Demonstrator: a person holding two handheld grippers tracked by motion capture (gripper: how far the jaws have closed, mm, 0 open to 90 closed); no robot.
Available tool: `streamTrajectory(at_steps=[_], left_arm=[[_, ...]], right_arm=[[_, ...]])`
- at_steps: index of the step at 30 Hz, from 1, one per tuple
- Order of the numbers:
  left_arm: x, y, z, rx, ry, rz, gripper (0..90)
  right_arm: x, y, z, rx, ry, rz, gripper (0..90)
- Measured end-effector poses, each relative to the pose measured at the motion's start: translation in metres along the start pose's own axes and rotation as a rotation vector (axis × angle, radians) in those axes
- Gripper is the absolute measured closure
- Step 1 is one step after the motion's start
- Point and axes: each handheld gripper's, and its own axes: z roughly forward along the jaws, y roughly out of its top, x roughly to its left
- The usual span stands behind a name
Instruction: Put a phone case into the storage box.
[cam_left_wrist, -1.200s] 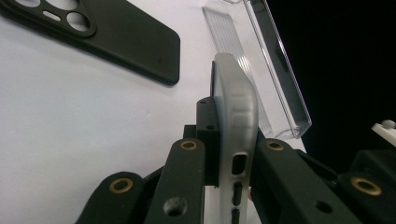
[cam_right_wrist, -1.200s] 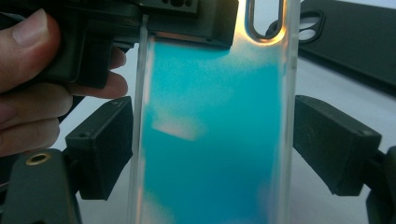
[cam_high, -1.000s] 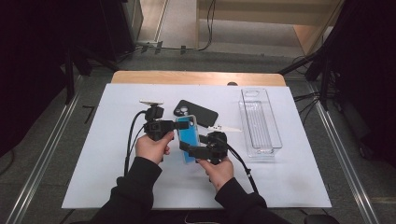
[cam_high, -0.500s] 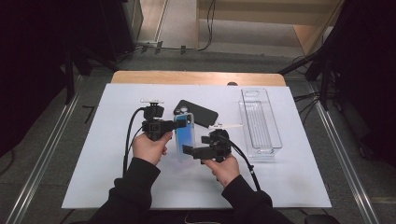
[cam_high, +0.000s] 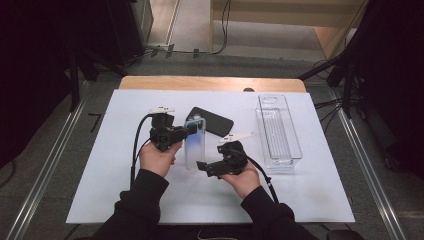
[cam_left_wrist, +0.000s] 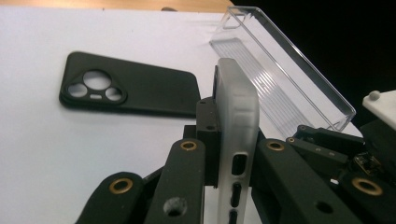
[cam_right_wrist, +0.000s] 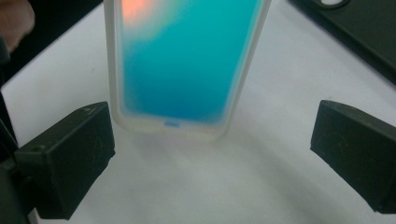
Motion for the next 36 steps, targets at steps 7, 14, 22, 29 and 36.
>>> streamTrajectory(at_steps=[7, 14, 22, 29, 36], left_arm=[[-0.001, -0.001, -0.002, -0.051, 0.004, 0.064, 85.1], [-0.003, -0.008, 0.0, -0.098, -0.009, 0.08, 85.1], [-0.006, -0.011, 0.005, -0.081, -0.022, 0.049, 85.5], [-0.013, -0.014, 0.01, -0.071, -0.037, 0.049, 85.5], [-0.02, -0.016, 0.013, -0.058, -0.053, 0.048, 85.5]], right_arm=[[0.002, 0.001, 0.004, 0.061, -0.019, -0.065, 0.0], [0.003, 0.003, 0.004, 0.068, -0.045, -0.087, 0.0], [0.005, 0.007, -0.003, 0.015, -0.046, -0.053, 0.0], [0.008, 0.014, -0.01, -0.022, -0.056, -0.035, 0.0], [0.008, 0.019, -0.017, -0.075, -0.063, 0.017, 0.0]])
